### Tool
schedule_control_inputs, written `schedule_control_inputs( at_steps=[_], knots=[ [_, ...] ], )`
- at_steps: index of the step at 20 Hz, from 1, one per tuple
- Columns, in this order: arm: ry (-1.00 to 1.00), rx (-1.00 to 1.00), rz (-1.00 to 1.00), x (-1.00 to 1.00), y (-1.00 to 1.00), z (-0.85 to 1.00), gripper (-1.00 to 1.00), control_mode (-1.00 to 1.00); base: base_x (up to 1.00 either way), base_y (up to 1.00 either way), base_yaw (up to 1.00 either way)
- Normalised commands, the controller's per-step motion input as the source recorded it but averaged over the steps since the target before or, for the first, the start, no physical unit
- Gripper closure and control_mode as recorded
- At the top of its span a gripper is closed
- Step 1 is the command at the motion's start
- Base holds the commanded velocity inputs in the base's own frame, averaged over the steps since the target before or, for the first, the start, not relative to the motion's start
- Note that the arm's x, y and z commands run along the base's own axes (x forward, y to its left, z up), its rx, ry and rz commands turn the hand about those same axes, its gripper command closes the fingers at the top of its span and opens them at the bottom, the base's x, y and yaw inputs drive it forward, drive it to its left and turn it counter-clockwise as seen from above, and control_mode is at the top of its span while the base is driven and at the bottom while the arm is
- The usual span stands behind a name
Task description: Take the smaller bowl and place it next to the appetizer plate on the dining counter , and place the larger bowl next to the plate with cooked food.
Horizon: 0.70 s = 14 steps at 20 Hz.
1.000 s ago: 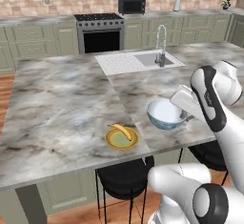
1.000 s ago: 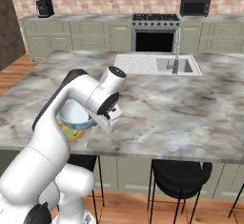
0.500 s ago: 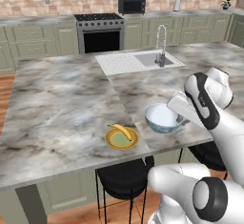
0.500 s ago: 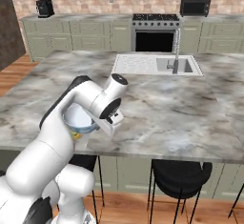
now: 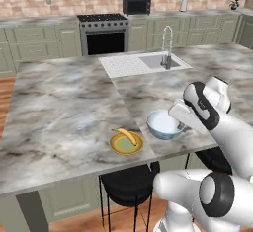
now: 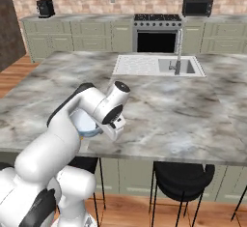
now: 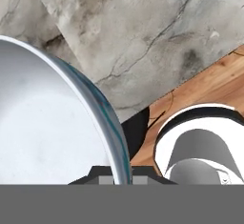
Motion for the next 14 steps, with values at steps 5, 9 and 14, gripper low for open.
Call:
schedule_control_inputs(
  at_steps=[5, 9, 14],
  knots=[
    [0.00, 0.00, 0.00, 0.40, 0.00, -0.30, 1.00, -1.00, 0.00, 0.00, 0.00],
    [0.00, 0.00, 0.00, 0.40, 0.00, -0.26, 1.00, -1.00, 0.00, 0.00, 0.00],
    [0.00, 0.00, 0.00, 0.34, 0.00, -0.28, 1.00, -1.00, 0.00, 0.00, 0.00]
  ],
)
